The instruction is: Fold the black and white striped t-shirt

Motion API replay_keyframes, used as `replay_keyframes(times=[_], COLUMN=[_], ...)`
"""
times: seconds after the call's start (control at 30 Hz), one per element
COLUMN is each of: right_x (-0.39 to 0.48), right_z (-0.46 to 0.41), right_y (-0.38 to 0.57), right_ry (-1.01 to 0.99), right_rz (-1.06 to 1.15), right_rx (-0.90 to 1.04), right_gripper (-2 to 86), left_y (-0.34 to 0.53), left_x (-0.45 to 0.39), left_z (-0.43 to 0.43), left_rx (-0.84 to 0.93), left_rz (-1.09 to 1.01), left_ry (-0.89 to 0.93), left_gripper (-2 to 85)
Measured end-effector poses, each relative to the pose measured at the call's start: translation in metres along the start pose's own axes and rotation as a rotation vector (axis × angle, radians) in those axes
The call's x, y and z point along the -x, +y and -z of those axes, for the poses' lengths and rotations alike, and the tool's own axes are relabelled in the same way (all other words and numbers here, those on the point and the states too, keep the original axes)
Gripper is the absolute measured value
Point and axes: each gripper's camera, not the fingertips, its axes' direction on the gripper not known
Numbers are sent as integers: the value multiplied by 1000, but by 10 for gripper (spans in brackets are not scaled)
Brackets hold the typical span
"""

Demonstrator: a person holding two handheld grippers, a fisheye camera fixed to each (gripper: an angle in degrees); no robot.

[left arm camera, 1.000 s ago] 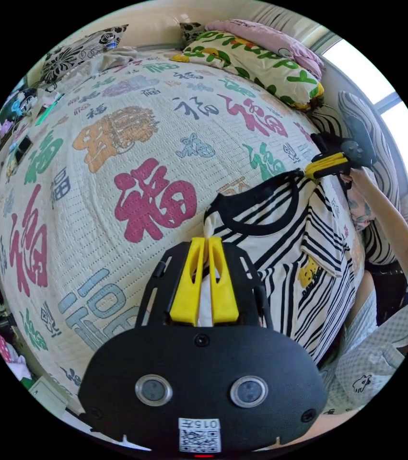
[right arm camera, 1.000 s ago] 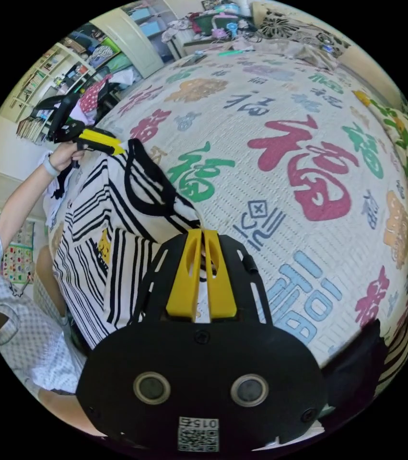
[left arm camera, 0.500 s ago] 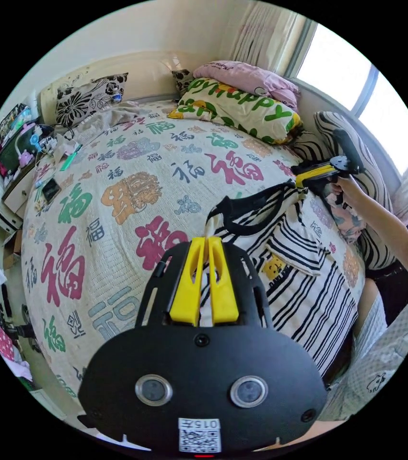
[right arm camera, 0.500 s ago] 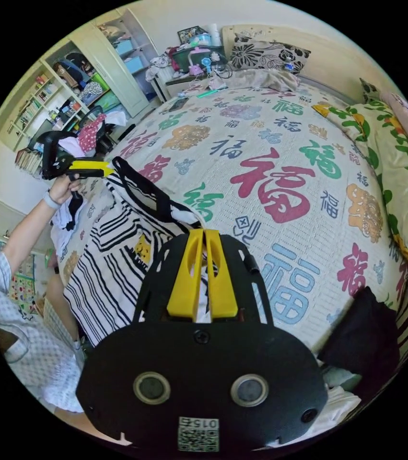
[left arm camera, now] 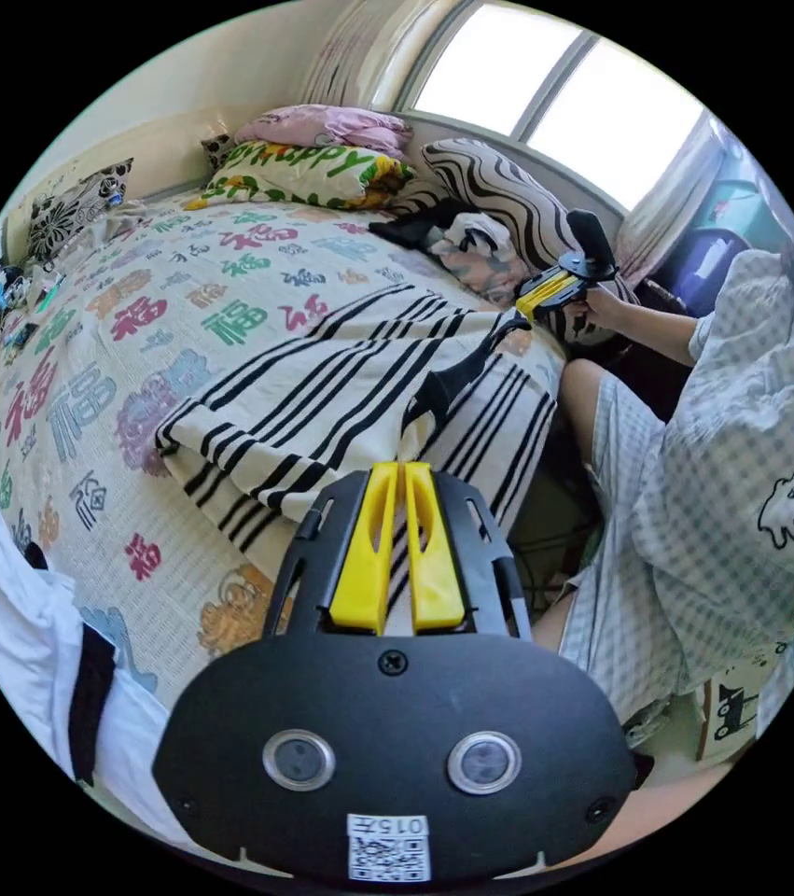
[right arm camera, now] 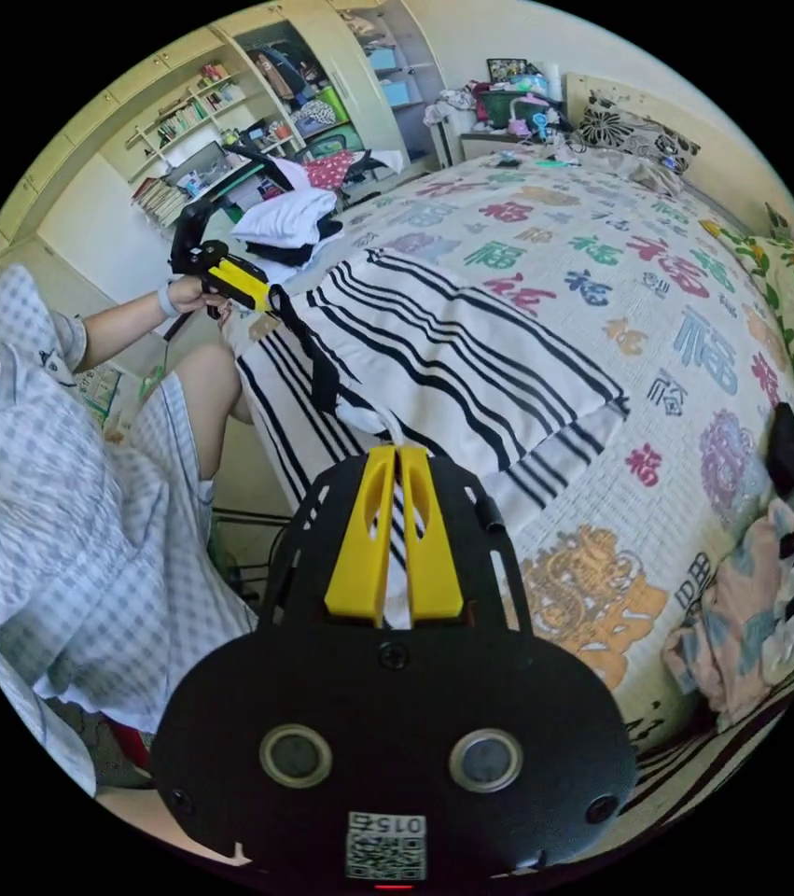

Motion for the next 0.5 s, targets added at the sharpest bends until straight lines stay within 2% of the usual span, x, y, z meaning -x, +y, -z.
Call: replay_keyframes(times=[0.17, 0.43, 0.5], right_x=[57, 101, 108], right_z=[-44, -58, -63], right_y=[63, 88, 90], right_ry=[10, 114, 127], right_rz=[-22, 80, 98], right_rx=[97, 206, 256], right_gripper=[-1, 7, 15], left_y=[38, 47, 49], left_x=[-35, -58, -56], left_z=[-31, -47, -50], left_rx=[118, 212, 293], left_rz=[11, -23, 3], left_ry=[-13, -113, -118], left_gripper=[-3, -2, 3])
